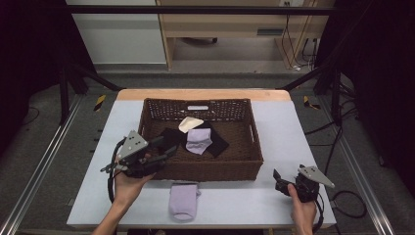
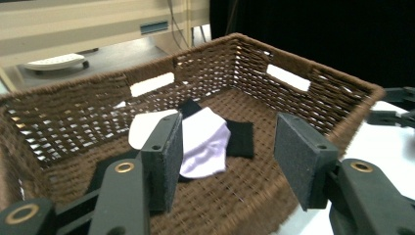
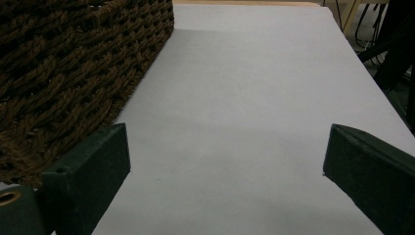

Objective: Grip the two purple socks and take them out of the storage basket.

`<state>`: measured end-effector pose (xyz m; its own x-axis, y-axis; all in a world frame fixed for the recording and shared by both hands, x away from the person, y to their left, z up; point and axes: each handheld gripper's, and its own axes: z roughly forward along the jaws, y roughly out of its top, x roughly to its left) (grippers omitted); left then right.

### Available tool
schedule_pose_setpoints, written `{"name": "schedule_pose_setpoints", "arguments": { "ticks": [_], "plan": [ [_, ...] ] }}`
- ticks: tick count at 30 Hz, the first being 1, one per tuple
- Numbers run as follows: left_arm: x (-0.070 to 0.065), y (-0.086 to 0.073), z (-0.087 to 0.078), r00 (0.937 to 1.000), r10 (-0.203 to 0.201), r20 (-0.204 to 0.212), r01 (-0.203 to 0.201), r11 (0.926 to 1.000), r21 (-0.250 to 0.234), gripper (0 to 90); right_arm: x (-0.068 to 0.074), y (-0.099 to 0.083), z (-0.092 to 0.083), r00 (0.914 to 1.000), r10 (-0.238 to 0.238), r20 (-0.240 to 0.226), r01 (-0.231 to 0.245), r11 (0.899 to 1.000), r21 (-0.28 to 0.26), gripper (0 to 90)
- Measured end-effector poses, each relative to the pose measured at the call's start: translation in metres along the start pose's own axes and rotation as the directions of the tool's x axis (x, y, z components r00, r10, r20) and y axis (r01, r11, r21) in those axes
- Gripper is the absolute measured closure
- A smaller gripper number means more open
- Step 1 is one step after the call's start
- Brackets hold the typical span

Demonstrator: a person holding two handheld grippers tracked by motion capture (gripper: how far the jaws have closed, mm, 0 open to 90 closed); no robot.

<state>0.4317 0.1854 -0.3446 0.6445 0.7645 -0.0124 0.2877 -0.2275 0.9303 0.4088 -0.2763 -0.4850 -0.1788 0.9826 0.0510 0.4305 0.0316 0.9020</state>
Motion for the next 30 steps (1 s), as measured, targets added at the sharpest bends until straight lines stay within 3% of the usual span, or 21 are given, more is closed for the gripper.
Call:
{"name": "schedule_pose_setpoints", "arguments": {
  "ticks": [5, 15, 18, 23, 30],
  "plan": [
    [0.003, 0.013, 0.016, 0.9999, -0.011, -0.008, 0.011, 0.9999, 0.0, 43.6, 0.0, 0.0, 0.0, 1.0, -0.001, 0.0, 0.001, 1.0, 0.001, 4.0],
    [0.004, 0.036, 0.051, 0.9989, 0.004, -0.046, -0.003, 0.9999, 0.015, 43.6, 0.0, 0.0, 0.0, 1.0, -0.001, -0.001, 0.001, 1.0, 0.002, 4.0],
    [0.003, 0.039, 0.063, 0.9975, 0.012, -0.07, -0.01, 0.9997, 0.024, 43.5, 0.0, 0.0, 0.0, 1.0, -0.003, 0.0, 0.003, 1.0, 0.003, 4.0],
    [0.001, 0.04, 0.084, 0.9974, -0.001, -0.072, 0.004, 0.9987, 0.05, 43.5, 0.0, 0.0, 0.0, 1.0, -0.004, 0.002, 0.004, 1.0, 0.002, 4.0],
    [-0.004, 0.043, 0.103, 0.9972, 0.011, -0.074, -0.006, 0.9975, 0.071, 44.4, 0.0, 0.0, 0.0, 1.0, -0.003, 0.0, 0.003, 1.0, 0.003, 4.0]
  ]
}}
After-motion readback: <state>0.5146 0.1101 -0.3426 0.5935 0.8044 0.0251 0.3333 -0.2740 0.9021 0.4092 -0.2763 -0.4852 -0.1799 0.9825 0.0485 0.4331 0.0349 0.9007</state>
